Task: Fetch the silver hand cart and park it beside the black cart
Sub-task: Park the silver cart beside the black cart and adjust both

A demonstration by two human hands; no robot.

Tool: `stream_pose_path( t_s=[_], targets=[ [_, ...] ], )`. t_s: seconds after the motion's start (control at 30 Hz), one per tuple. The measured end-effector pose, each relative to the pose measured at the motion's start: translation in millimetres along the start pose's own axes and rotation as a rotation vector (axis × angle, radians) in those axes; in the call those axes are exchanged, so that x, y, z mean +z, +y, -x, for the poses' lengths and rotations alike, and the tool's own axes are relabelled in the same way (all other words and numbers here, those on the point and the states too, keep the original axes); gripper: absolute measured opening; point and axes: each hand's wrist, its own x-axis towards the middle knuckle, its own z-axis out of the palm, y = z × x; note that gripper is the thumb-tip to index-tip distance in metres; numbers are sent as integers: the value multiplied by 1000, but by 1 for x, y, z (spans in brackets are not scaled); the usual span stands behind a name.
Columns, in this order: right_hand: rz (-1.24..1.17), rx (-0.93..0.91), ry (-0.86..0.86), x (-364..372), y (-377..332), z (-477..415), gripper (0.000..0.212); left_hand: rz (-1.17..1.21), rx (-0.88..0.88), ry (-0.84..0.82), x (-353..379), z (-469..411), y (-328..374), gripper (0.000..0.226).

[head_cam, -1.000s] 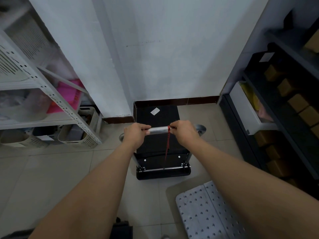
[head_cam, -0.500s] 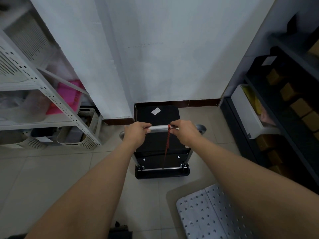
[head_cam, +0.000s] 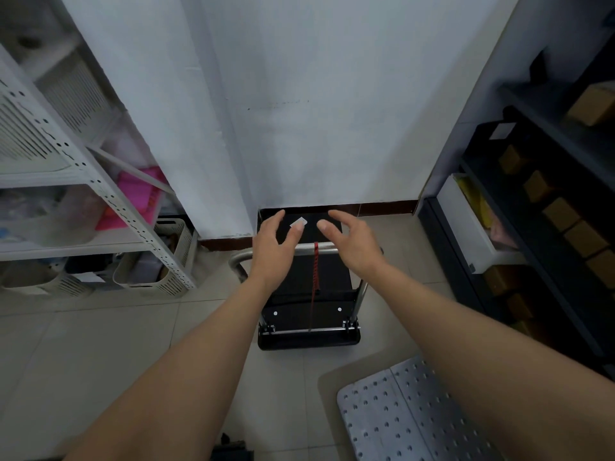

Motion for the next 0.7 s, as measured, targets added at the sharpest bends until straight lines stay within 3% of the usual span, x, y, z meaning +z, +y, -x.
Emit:
stream_pose_path(
  t_s=[0.37, 0.7],
  targets=[
    [-359, -71, 105, -46, -41, 59, 53, 373, 14, 43, 6, 60, 90, 53],
    [-427, -195, 97, -104, -76, 139, 56, 416, 194, 15, 10, 141, 171, 57]
  ],
)
